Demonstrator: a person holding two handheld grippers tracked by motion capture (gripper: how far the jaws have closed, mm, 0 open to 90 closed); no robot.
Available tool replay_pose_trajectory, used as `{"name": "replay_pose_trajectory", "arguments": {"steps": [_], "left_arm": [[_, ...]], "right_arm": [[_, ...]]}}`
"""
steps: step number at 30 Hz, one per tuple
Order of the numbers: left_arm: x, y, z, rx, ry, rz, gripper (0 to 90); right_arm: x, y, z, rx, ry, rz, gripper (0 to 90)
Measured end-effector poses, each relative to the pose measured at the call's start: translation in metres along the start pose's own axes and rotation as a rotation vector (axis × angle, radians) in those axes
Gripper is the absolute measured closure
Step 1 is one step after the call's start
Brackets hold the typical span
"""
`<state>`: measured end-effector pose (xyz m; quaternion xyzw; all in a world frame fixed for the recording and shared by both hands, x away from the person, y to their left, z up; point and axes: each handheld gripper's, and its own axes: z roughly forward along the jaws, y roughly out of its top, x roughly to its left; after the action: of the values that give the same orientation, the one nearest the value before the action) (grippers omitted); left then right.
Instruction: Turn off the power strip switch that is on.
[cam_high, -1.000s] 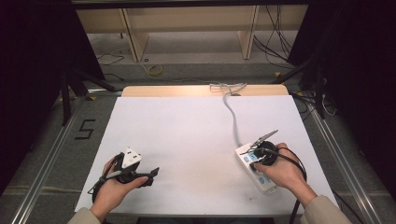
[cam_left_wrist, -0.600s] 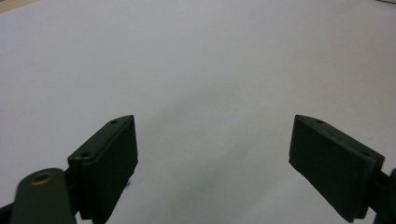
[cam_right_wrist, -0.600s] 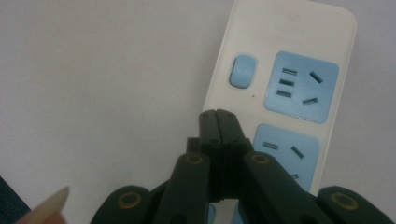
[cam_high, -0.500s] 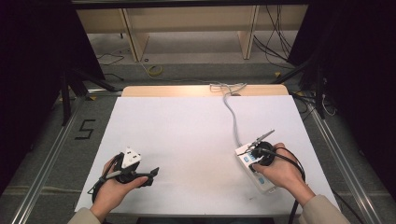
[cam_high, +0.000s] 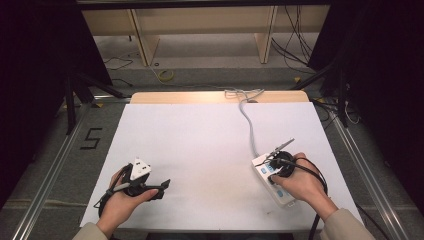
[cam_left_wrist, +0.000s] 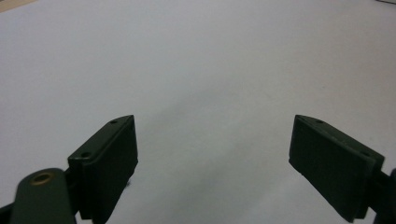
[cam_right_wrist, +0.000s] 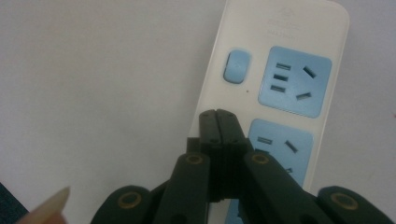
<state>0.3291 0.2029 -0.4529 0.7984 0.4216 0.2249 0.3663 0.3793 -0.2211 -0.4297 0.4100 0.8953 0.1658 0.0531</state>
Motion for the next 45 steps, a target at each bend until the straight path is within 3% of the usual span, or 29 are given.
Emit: {"name": "replay_pose_trajectory", "arguments": {"steps": [34, 45], "left_arm": [[0.0001, -0.0002, -0.0005, 0.002, 0.003, 0.002, 15.2], [-0.0001, 0.0, -0.0001, 0.0, 0.002, 0.0, 15.2]], "right_arm": [[0.0025, 0.0038, 0.0014, 0.052, -0.012, 0.004, 90.0], [0.0018, 0.0037, 0.001, 0.044, -0.007, 0.007, 90.0]]}}
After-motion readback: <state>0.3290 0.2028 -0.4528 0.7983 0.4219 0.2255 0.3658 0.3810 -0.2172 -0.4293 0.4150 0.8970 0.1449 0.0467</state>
